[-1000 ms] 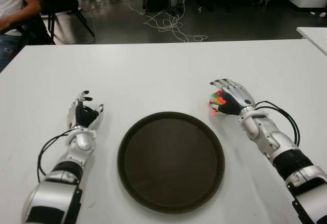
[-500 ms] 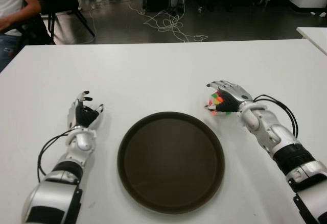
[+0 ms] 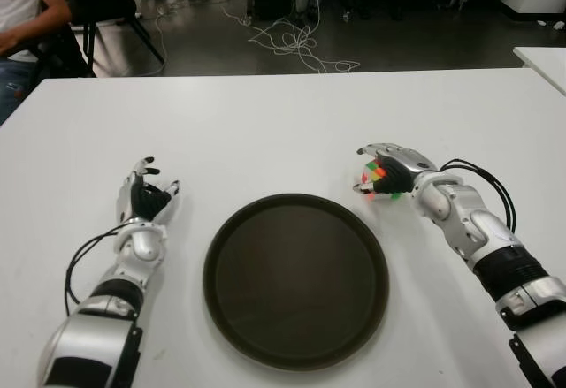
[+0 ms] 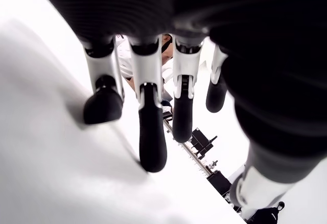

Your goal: Pick up the Rubik's Cube and put it in the plate

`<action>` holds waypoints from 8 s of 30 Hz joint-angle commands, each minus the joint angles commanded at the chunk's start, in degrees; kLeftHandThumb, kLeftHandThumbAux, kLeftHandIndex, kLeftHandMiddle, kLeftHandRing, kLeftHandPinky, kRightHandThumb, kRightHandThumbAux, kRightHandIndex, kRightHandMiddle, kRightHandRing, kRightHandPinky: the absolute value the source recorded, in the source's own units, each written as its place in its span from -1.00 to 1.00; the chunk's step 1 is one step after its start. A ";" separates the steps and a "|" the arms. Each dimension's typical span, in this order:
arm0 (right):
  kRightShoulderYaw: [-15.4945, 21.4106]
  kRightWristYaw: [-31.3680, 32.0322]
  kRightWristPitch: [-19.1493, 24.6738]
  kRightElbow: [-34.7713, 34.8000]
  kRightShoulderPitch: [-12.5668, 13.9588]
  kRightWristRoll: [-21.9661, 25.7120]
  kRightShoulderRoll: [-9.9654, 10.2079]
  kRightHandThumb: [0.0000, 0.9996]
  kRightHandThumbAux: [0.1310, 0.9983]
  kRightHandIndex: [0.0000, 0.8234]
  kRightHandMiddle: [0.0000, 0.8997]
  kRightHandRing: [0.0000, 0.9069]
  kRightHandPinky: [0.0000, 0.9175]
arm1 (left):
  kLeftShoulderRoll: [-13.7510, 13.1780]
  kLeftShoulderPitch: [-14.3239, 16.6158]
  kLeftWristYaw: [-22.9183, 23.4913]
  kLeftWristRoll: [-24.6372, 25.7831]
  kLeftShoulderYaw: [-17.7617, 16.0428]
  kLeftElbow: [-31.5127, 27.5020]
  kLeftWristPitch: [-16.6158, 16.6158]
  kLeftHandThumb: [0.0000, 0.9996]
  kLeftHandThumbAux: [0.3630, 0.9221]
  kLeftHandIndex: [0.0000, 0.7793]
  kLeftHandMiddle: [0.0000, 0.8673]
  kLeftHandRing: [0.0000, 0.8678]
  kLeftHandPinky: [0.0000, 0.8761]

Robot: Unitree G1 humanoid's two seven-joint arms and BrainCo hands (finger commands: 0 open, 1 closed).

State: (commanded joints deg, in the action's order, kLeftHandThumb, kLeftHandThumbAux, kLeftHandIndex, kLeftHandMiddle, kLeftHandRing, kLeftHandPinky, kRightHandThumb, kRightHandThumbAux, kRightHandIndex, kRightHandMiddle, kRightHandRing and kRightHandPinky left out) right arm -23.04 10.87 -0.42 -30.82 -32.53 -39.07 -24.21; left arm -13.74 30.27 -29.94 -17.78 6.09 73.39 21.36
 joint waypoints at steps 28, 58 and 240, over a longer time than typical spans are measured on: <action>0.86 -0.26 0.35 -1.89 -0.19 0.45 0.10 -0.58 -0.21 -1.00 -1.00 -1.00 -0.97 | 0.01 -0.04 0.58 0.48 -0.65 -0.06 0.31 -0.47 0.33 -0.54 -0.28 -0.17 -0.12; 0.70 -2.80 -1.81 -3.76 0.32 0.86 -0.90 -0.65 -0.23 -1.00 -1.00 -1.00 -0.98 | -0.20 0.05 -0.09 -0.10 0.04 -0.06 -0.47 -0.52 0.37 -0.56 -0.31 -0.22 -0.17; 2.64 -12.88 1.38 -2.87 2.00 3.98 3.22 0.36 0.37 -0.01 0.20 0.36 0.43 | -0.26 -0.09 0.44 0.29 -0.39 -0.04 -0.14 -0.53 0.32 -0.56 -0.34 -0.28 -0.26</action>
State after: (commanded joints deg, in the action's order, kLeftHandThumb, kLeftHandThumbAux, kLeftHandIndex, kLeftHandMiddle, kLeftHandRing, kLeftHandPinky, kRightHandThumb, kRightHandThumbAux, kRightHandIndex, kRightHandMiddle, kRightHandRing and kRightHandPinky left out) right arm -20.41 -2.02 0.95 -33.69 -30.53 -35.09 -20.99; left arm -14.01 30.18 -29.50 -17.49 5.70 73.35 21.22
